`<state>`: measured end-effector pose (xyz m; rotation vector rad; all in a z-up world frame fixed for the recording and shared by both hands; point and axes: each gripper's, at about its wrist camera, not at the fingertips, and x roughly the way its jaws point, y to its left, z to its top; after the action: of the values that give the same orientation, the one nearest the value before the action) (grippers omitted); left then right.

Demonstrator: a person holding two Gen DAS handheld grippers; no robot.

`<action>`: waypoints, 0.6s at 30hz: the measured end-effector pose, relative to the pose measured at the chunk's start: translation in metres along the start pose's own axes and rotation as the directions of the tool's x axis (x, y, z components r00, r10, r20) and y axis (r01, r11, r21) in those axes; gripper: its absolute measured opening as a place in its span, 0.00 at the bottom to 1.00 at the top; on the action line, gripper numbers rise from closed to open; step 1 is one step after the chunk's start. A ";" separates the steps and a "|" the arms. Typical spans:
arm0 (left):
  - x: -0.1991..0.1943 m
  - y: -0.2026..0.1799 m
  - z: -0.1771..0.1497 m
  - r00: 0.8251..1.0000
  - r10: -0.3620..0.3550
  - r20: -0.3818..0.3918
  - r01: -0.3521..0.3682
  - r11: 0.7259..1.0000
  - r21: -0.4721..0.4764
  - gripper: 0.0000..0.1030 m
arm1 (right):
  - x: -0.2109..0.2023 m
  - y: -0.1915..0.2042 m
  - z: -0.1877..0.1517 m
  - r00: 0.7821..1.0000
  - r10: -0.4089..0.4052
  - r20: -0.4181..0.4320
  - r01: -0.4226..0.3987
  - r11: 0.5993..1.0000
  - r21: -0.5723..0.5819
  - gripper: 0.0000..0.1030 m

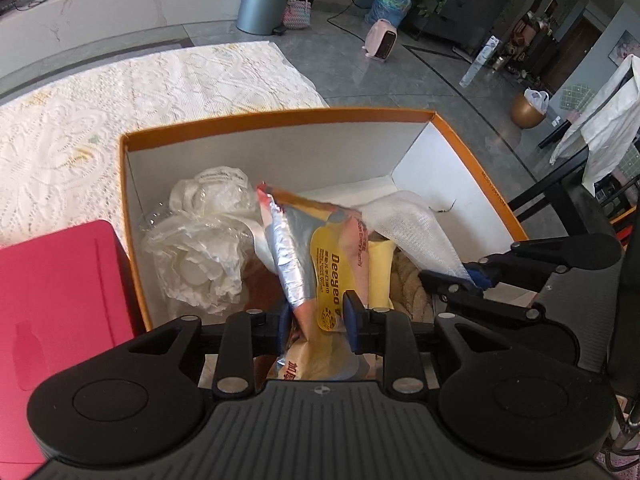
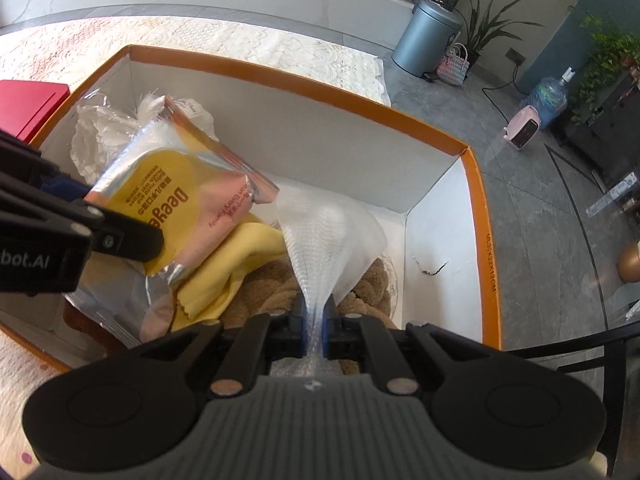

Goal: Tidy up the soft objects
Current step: 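Open both tools to release the pouch and mesh bag in the box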

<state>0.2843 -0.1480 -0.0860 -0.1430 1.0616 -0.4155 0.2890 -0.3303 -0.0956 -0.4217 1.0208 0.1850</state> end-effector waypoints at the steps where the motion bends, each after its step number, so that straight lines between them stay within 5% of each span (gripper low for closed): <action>1: -0.002 0.000 0.001 1.000 0.001 0.007 -0.001 1.000 -0.004 0.38 | -0.002 0.000 0.000 1.000 0.000 0.000 0.000 1.000 -0.005 0.11; 4: -0.014 0.000 0.002 0.999 -0.002 0.043 0.002 1.000 -0.004 0.52 | -0.008 0.002 0.000 1.000 -0.007 0.003 0.007 1.000 -0.025 0.32; 10: -0.036 -0.003 -0.002 0.996 0.009 0.088 -0.011 1.000 0.023 0.63 | -0.026 0.002 0.000 1.000 -0.014 0.010 0.015 0.999 -0.050 0.55; 18: -0.063 -0.001 -0.015 0.992 0.028 0.126 -0.033 0.999 0.038 0.64 | -0.056 0.007 -0.003 0.999 -0.034 0.041 0.035 0.999 -0.037 0.69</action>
<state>0.2449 -0.1225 -0.0415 -0.1161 0.9304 -0.3951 0.2554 -0.3229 -0.0508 -0.4679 0.9706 0.1813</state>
